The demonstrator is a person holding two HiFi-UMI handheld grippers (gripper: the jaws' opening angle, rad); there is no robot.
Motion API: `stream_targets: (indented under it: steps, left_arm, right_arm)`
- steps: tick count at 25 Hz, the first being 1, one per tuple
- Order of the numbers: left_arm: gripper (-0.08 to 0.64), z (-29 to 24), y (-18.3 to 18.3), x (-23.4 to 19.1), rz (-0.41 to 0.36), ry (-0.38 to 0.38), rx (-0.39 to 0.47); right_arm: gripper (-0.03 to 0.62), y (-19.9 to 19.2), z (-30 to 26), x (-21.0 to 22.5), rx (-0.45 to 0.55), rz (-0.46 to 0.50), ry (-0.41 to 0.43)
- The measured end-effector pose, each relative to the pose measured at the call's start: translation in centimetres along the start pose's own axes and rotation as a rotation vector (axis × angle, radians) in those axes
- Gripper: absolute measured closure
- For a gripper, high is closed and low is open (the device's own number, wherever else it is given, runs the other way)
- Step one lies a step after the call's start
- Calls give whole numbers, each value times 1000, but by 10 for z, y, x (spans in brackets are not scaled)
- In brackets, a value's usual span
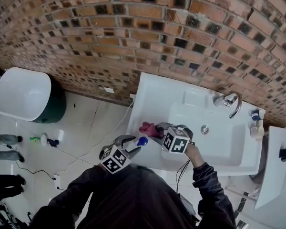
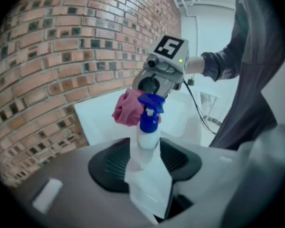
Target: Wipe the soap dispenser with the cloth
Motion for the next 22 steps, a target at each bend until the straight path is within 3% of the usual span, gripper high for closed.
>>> stream_targets:
  steps: [2, 5, 12, 15, 17, 18, 20, 22]
  left_arm:
    - [375, 4, -8, 1, 42, 40, -21]
    - [400, 1, -11, 1, 53, 70, -48]
    - [513, -14, -3, -9, -15, 94, -79]
    - [508, -20, -2, -15, -7, 83, -81]
    - [480, -19, -2, -16, 19, 85, -71]
    - [480, -17, -3, -16, 33, 86, -66]
    - [480, -15, -4, -14, 50, 86, -63]
    - [480, -17, -6, -11, 56, 78, -68]
  right_arm:
    - [526, 1, -1, -9, -29, 64, 49]
    - [526, -2, -1, -23, -55, 86, 92]
    - [527, -8, 9, -59, -29, -4, 99]
    - [528, -11, 10, -65, -6, -78, 62]
    - [528, -16, 12, -59, 35, -209, 22]
    - [528, -18, 15, -53, 84, -321, 4]
    - [528, -18, 23, -35, 248, -594, 13]
    - [528, -14, 28, -22, 411, -813, 77]
Point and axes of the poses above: the fingertips, and each gripper's own axes: z backward along the fingers, x to its right, y out of its top, the point moved 4 cm from there along z, backward along the fingers, and after that the axes turned 4 degrees about -y, right-handed, at the moved point
